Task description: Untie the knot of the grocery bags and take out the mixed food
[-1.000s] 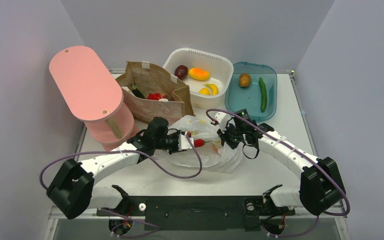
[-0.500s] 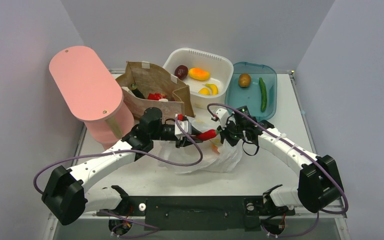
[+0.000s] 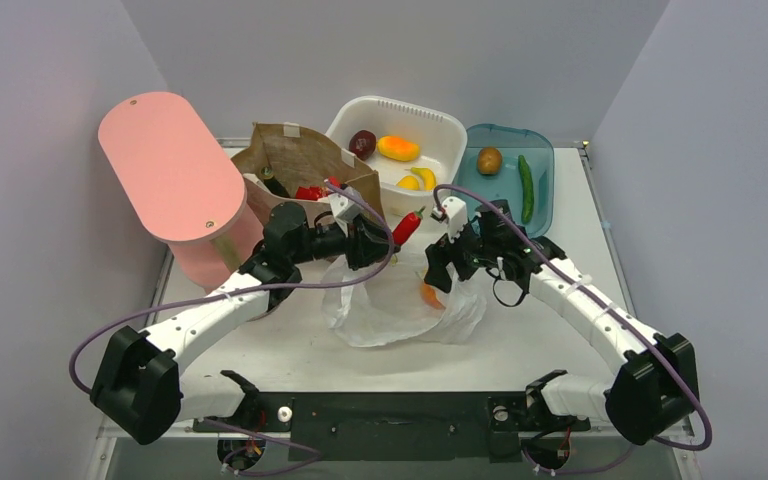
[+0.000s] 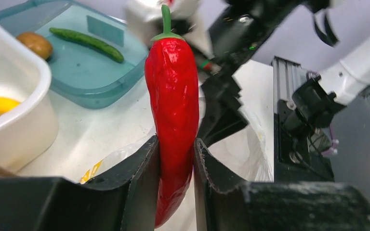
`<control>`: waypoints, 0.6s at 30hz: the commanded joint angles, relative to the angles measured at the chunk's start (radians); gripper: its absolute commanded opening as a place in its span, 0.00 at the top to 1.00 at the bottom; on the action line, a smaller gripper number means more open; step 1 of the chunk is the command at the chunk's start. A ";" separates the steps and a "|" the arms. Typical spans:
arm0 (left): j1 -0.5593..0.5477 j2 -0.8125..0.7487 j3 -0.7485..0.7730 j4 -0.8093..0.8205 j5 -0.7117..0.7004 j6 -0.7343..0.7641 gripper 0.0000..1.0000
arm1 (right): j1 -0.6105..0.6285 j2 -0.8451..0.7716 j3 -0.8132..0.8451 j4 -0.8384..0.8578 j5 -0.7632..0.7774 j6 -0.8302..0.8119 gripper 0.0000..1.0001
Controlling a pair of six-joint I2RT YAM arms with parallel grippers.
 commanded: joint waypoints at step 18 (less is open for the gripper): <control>0.064 0.146 0.120 0.199 -0.092 -0.249 1.00 | -0.043 -0.053 0.158 0.482 -0.109 0.639 0.19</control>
